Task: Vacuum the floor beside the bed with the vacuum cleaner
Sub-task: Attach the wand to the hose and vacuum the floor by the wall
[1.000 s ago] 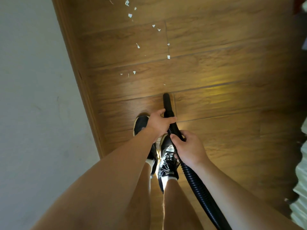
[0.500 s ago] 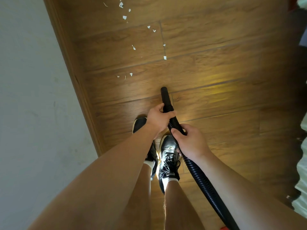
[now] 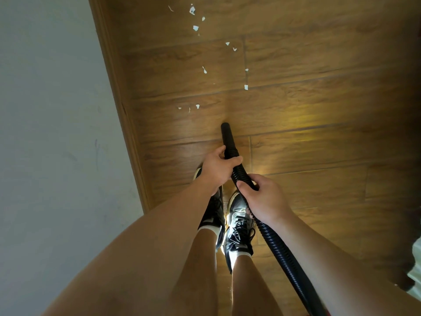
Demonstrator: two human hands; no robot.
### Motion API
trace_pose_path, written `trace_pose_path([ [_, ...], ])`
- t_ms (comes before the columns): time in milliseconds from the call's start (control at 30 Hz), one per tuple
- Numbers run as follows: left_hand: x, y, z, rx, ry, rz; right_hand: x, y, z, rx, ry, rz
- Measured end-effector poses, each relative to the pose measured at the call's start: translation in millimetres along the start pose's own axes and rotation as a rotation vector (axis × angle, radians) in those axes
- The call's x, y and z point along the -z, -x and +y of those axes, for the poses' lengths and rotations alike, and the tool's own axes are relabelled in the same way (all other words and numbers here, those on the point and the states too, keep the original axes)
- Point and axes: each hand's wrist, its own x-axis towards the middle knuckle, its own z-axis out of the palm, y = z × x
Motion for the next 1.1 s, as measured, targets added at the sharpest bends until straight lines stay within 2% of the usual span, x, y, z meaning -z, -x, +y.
trace_pose_path([
  [300,27,-8,18,-0.023,0.042,0.036,-13,-16,-32,0.008,0.016,-0.008],
  [533,40,-15,25,-0.03,0.079,0.128,-21,-24,-54,0.058,0.043,-0.021],
  [1100,71,-17,28,-0.027,0.116,0.237,-42,-33,-79,0.109,0.108,-0.099],
])
